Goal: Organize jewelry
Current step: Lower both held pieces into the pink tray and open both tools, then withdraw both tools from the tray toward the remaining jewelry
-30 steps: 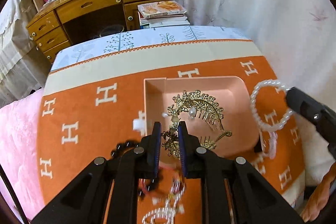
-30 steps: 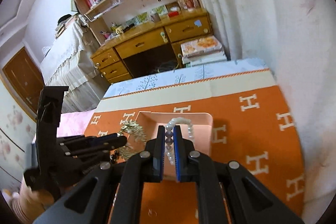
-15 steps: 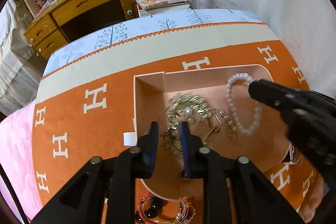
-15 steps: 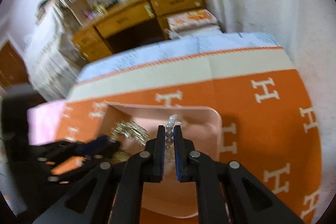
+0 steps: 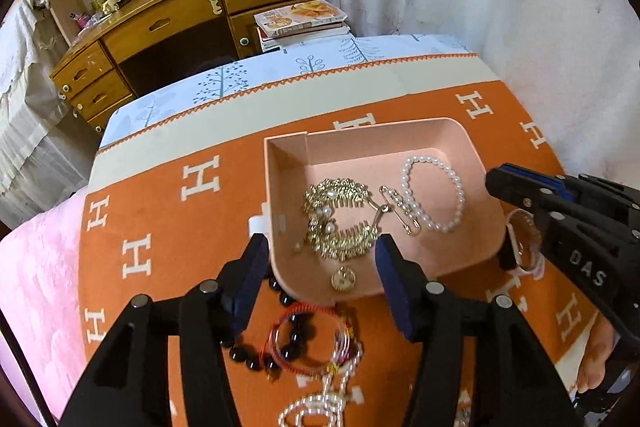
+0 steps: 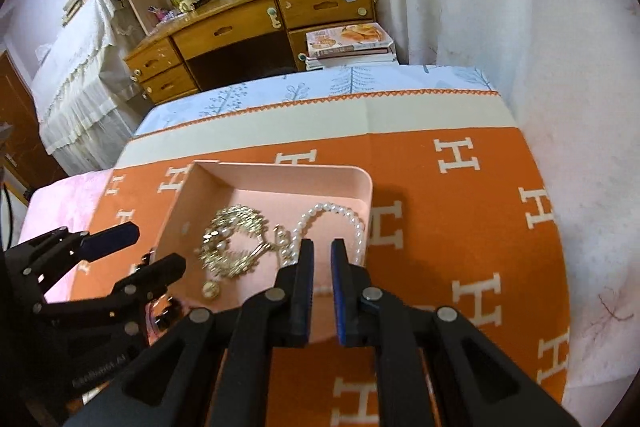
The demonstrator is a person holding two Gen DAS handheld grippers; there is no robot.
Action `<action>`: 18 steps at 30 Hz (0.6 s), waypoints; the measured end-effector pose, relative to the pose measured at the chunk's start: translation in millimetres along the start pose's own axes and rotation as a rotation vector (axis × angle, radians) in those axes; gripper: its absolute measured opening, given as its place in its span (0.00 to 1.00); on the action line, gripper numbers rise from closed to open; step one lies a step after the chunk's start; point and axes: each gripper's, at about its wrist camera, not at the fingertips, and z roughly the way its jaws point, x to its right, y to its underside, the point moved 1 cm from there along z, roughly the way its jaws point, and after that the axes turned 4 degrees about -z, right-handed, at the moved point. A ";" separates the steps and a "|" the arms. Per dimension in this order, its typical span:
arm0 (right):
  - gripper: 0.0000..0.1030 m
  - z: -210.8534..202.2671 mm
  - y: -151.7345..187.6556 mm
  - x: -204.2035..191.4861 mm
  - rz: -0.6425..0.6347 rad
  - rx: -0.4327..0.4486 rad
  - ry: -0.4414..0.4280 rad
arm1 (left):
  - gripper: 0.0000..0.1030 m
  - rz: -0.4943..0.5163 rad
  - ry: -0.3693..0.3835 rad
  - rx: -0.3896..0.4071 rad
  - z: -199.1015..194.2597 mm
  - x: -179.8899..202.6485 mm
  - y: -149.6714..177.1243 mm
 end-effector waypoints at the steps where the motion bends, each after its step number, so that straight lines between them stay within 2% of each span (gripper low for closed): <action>1: 0.09 -7.2 2.8 -0.4 -0.001 0.007 -0.009 | 0.52 -0.004 0.003 0.003 -6.3 -2.0 2.7; 8: 0.09 -49.6 24.6 -8.8 -0.031 0.031 -0.041 | 0.54 -0.006 0.003 0.020 -42.9 -14.3 21.3; 11: 0.09 -62.4 33.8 -11.0 -0.034 0.032 -0.062 | 0.66 -0.013 -0.001 0.041 -58.1 -19.9 30.0; 15: 0.09 -77.4 46.4 -13.3 -0.043 0.038 -0.081 | 0.68 -0.028 0.006 0.060 -75.3 -27.5 41.7; 18: 0.21 -83.3 54.2 -15.8 -0.055 0.033 -0.091 | 0.69 -0.042 0.021 0.061 -84.3 -31.7 51.7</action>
